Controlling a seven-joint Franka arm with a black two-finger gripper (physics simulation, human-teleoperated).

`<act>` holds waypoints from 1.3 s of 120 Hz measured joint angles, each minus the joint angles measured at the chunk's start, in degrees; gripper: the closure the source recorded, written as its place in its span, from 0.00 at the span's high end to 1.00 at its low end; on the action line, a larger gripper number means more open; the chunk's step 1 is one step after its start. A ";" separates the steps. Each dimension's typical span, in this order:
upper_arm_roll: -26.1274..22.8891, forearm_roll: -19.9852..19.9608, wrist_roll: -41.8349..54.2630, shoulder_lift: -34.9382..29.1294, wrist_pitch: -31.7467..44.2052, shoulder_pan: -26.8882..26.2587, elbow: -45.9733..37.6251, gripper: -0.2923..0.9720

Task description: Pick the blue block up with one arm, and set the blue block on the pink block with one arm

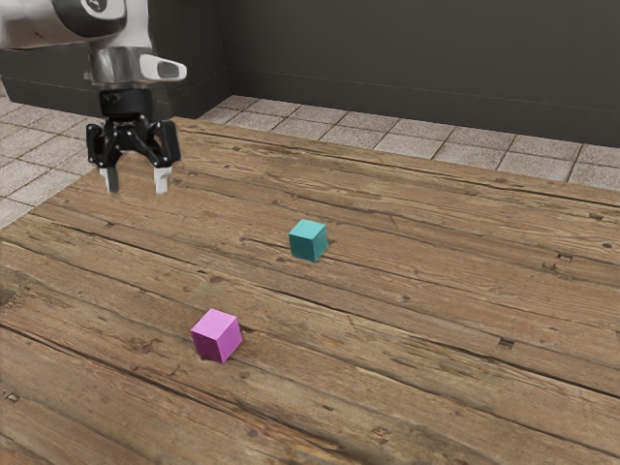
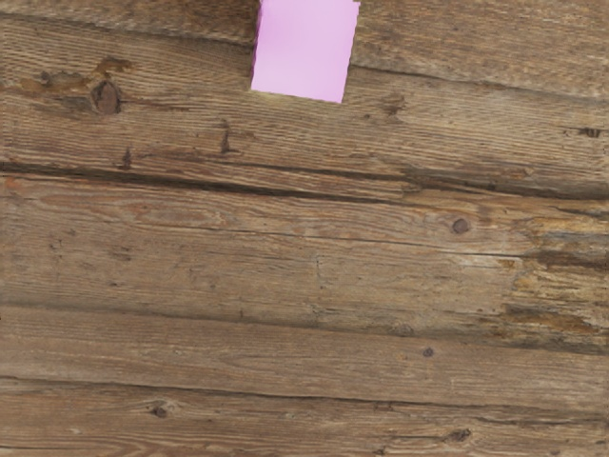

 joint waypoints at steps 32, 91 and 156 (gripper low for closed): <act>0.00 -0.27 -0.75 12.27 16.39 -1.02 5.41 0.77; -6.30 10.16 -0.23 42.57 39.83 -3.99 25.22 0.77; -7.31 20.25 -2.89 51.68 66.47 -5.50 26.76 0.77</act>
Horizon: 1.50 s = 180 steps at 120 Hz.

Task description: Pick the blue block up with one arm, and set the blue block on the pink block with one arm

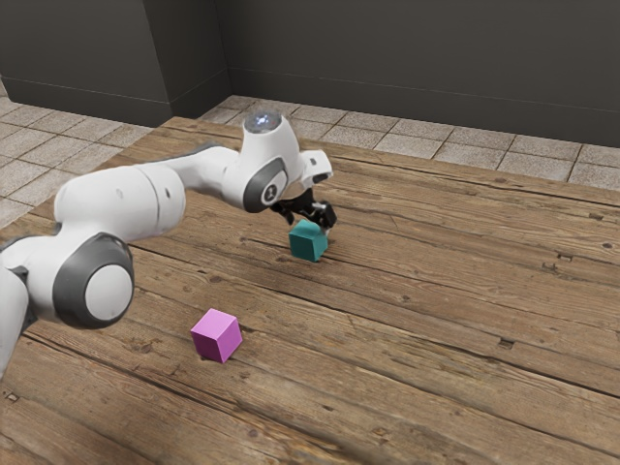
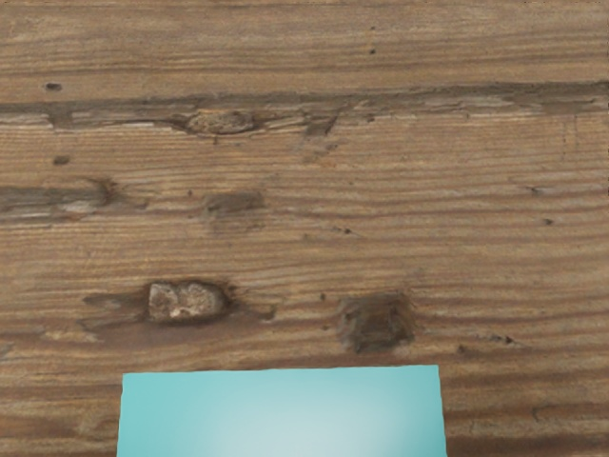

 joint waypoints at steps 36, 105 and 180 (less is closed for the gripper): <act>0.10 -0.23 0.48 -1.49 3.75 1.11 -5.08 0.76; -0.71 -0.39 5.90 -1.63 12.80 2.51 -9.74 0.60; 1.15 -2.44 5.34 -38.63 25.08 2.33 -59.19 0.49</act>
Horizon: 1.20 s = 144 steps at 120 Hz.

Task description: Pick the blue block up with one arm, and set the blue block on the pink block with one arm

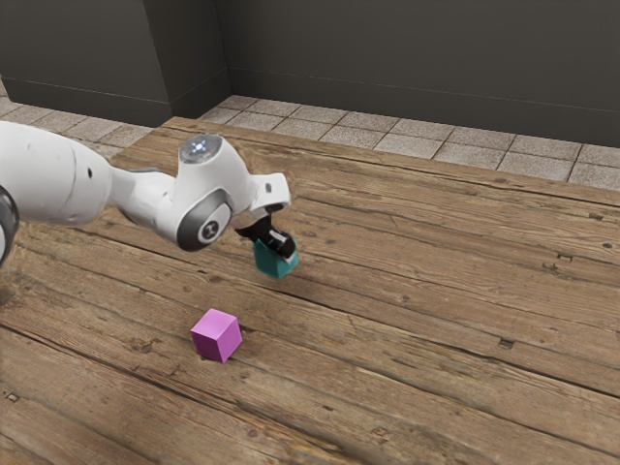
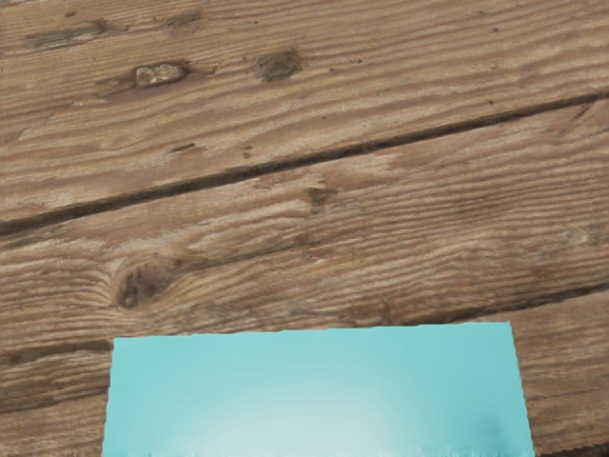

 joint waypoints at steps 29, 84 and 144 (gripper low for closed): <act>1.43 -0.37 -3.29 -22.25 8.32 0.62 -27.41 0.50; 1.64 -0.49 -7.80 -25.00 11.77 2.82 -33.71 0.50; 0.51 -0.11 -9.62 -25.45 11.04 2.70 -34.19 0.58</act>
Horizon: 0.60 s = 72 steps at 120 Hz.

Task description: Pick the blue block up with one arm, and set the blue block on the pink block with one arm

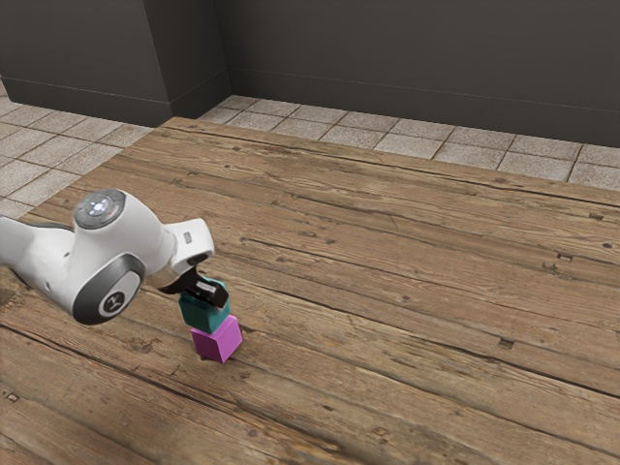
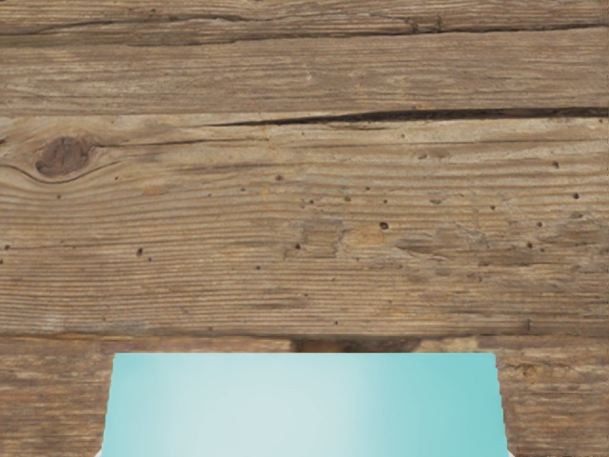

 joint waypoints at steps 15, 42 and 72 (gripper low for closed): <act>-0.08 0.38 -0.08 -0.36 -0.36 0.01 0.03 0.66; 1.52 -0.27 -0.22 -2.47 -15.15 0.08 16.82 0.73; 2.25 -12.34 0.03 -0.90 -59.39 0.03 51.57 0.76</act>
